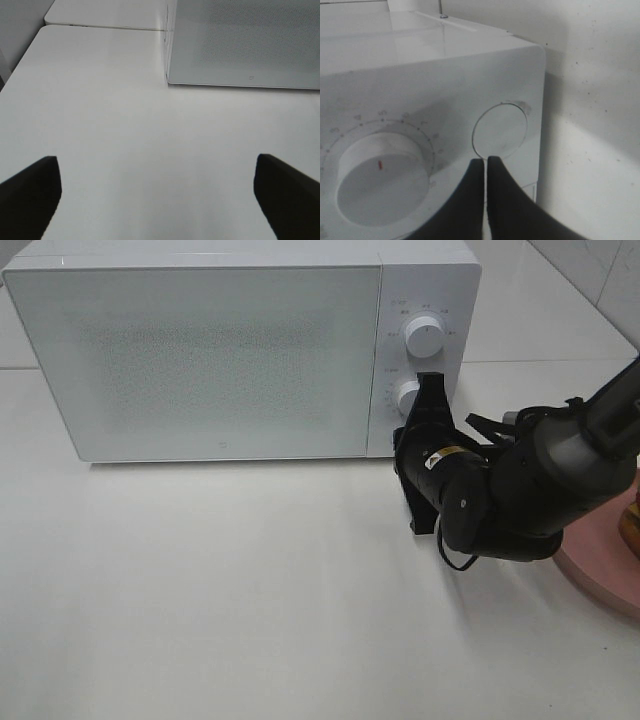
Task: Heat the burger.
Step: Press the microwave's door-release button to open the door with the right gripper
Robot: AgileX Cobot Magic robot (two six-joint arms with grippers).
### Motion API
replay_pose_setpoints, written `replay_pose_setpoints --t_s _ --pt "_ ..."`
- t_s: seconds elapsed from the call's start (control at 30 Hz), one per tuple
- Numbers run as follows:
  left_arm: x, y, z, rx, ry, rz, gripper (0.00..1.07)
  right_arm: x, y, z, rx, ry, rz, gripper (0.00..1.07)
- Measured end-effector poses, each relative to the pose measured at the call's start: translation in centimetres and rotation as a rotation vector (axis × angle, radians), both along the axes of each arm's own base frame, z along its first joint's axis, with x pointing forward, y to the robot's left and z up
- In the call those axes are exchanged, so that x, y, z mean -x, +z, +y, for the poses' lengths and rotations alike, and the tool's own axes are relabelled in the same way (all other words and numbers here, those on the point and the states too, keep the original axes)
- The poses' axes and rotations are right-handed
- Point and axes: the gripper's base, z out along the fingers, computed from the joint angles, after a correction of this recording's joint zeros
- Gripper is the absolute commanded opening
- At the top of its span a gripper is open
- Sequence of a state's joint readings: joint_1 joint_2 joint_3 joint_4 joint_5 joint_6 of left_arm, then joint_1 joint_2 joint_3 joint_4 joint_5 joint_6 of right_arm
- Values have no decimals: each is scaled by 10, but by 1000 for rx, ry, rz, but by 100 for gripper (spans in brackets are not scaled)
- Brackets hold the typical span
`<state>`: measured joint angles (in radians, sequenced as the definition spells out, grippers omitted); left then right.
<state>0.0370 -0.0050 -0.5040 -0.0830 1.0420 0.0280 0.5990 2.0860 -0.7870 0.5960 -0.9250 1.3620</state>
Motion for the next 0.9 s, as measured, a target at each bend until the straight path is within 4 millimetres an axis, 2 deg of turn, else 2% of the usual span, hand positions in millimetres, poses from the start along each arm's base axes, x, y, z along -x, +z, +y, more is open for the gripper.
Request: replay_pose_setpoints --t_s 0.53,0.9 --pt "0 0 0 0 0 0 100 -11 -17 0 4 -30 31 0" --pt "0 0 0 0 0 0 100 -19 -12 1 4 -67 2 0"
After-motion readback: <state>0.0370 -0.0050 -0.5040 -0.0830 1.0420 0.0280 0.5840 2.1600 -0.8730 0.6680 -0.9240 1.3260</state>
